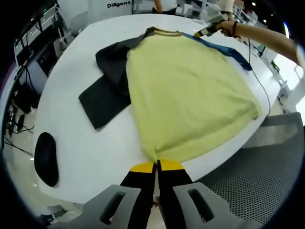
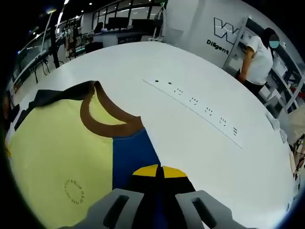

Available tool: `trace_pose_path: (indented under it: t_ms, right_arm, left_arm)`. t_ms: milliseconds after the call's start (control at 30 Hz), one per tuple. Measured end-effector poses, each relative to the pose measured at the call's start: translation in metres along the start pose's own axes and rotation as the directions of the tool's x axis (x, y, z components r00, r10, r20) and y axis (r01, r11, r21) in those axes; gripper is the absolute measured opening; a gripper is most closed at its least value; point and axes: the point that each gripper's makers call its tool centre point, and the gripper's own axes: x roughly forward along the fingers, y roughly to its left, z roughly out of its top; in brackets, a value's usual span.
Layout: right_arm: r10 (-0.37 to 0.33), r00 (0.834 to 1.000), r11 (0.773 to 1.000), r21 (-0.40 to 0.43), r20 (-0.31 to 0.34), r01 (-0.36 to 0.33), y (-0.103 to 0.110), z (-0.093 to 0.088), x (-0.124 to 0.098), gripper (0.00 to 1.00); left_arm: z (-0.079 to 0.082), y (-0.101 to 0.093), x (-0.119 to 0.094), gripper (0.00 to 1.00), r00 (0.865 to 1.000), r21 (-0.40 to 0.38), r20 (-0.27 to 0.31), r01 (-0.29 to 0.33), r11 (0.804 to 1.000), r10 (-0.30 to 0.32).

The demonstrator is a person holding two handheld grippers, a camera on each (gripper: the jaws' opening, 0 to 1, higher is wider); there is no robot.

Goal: Fold the garment on the visible template until the final outline fits inside the template.

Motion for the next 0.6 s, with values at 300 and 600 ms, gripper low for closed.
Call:
trace_pose_path:
  t_ms: [300, 600]
  right_arm:
    - [-0.004, 1.000, 1.000, -0.005, 0.000, 0.004, 0.002, 0.000, -0.002, 0.00]
    - [0.009, 1.000, 1.000, 0.000, -0.003, -0.009, 0.003, -0.001, -0.003, 0.00]
  left_arm:
    - [-0.001, -0.003, -0.002, 0.01, 1.000, 0.020, -0.002, 0.004, 1.000, -0.004]
    - [0.028, 0.019, -0.011, 0.20, 0.991, 0.193, 0.134, -0.046, 0.980, 0.020]
